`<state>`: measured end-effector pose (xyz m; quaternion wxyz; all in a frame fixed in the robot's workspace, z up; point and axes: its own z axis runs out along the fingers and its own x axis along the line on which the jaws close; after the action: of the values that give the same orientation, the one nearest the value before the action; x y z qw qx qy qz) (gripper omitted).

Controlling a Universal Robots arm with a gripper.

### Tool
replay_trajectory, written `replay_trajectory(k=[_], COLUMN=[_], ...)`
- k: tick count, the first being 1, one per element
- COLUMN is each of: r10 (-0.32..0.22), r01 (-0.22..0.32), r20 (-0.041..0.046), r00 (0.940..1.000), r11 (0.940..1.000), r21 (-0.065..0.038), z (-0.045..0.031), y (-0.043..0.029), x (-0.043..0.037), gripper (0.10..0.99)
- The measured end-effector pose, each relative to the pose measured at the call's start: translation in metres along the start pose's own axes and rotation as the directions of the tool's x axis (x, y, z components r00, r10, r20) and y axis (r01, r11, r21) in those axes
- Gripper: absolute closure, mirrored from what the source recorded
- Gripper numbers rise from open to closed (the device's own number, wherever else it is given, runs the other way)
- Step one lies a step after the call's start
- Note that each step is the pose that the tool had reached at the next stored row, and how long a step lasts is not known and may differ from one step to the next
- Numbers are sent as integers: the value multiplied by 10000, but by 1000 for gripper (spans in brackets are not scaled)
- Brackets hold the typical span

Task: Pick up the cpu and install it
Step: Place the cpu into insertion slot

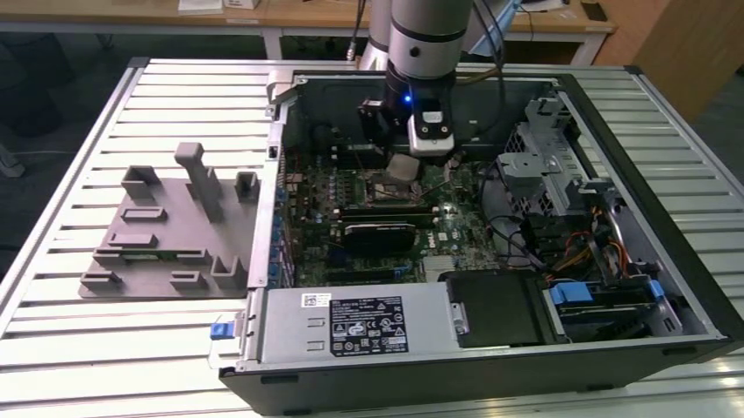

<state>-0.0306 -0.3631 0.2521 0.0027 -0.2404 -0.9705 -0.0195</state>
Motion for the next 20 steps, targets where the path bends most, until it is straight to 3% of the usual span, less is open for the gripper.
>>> replay_trajectory(k=[5,10,15,20], r10=[908,1864,2744,3596], r01=[-908,-1864,-2743,-3595], r20=[33,66,96,125], r00=[9959,9824,9616,9330], r11=[9959,9825,9616,9331], r21=[-15,-32,-53,-74], z=[0,1,2,3], y=[0,0,0,0], x=[0,0,0,0], gripper=[541,541,541,541])
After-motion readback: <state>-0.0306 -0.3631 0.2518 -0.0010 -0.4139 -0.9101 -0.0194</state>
